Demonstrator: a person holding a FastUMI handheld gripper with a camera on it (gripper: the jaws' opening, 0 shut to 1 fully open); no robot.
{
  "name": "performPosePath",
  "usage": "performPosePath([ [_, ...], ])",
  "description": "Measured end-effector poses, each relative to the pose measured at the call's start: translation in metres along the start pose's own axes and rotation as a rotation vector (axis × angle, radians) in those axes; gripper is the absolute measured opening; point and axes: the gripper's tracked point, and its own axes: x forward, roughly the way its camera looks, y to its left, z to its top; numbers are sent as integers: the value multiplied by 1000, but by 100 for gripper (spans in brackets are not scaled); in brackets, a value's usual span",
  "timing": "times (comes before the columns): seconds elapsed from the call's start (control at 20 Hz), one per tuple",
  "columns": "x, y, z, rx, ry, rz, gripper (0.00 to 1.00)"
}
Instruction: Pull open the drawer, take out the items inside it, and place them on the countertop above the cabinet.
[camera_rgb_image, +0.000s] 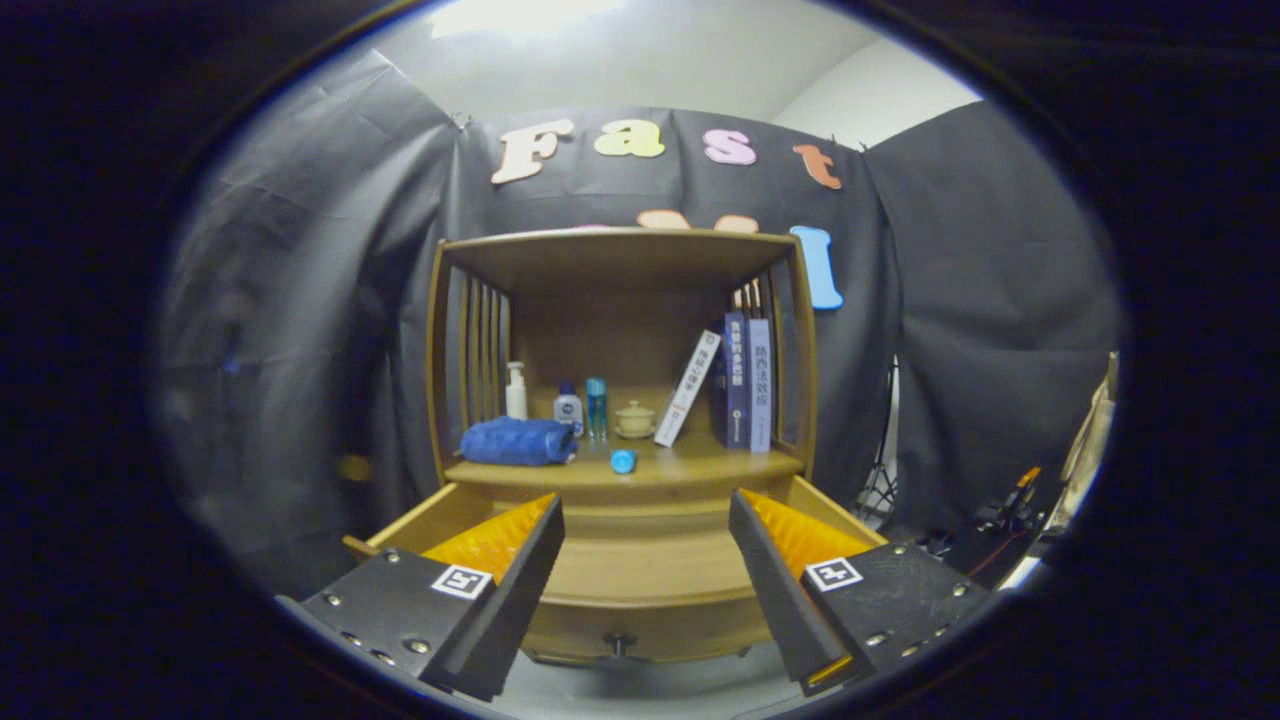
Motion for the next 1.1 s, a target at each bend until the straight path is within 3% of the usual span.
performPosePath([
  [0.15, 1, 6, -32, 26, 30, 33, 98],
  [0.6, 9, 13, -109, 65, 193, -2, 99],
  [1.1, 21, 20, -131, -9, 184, -4, 99],
])
